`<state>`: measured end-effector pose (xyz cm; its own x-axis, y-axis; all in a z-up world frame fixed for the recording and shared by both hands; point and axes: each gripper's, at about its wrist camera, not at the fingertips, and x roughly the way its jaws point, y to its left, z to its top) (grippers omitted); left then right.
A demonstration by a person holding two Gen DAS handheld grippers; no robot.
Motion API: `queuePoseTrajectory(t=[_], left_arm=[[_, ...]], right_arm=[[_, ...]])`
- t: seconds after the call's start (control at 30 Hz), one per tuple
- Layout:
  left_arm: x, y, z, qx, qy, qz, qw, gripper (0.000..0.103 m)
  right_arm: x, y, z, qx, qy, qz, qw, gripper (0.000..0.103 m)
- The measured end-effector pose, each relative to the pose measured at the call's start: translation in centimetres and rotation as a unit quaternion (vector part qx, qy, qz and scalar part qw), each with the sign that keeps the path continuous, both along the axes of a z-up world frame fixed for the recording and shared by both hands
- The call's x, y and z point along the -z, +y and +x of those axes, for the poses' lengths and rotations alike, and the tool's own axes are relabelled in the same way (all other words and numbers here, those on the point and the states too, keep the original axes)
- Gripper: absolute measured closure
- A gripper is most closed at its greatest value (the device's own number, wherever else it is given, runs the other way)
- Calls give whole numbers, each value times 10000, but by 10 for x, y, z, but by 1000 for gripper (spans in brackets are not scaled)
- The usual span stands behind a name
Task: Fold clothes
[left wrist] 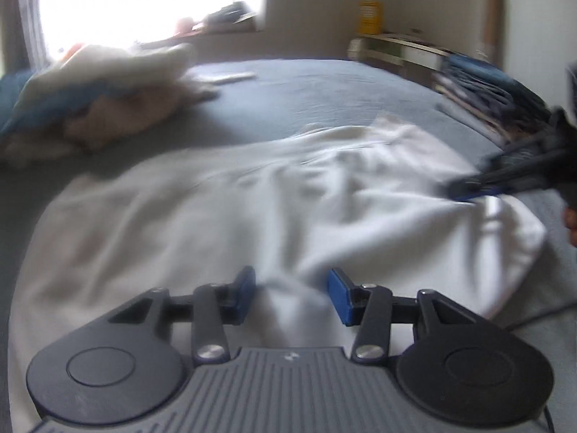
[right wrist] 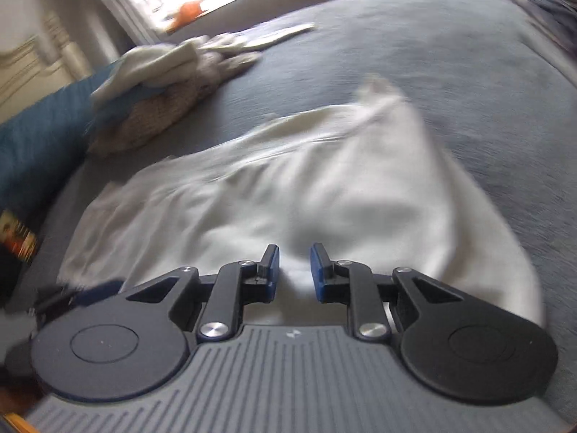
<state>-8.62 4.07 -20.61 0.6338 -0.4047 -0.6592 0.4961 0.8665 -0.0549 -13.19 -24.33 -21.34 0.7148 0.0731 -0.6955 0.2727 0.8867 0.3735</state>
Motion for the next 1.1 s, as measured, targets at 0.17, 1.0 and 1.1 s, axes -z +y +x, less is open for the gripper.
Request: queuePoseTrajectory(t=[0.17,1.0,1.1], left_arm=[[-2,71,25,-983,53,169,9950,57],[-5,115,-30,-655,526,16,9965,56],[-13,127,-30,-854,492,-8,9951,56]], right_arm=[[9,-66,-23,1451,163,293,9889,85],[0,-67,-50,1447,654,765,9843,86],[-5,-68,-55,1565,497,724,9838,85]])
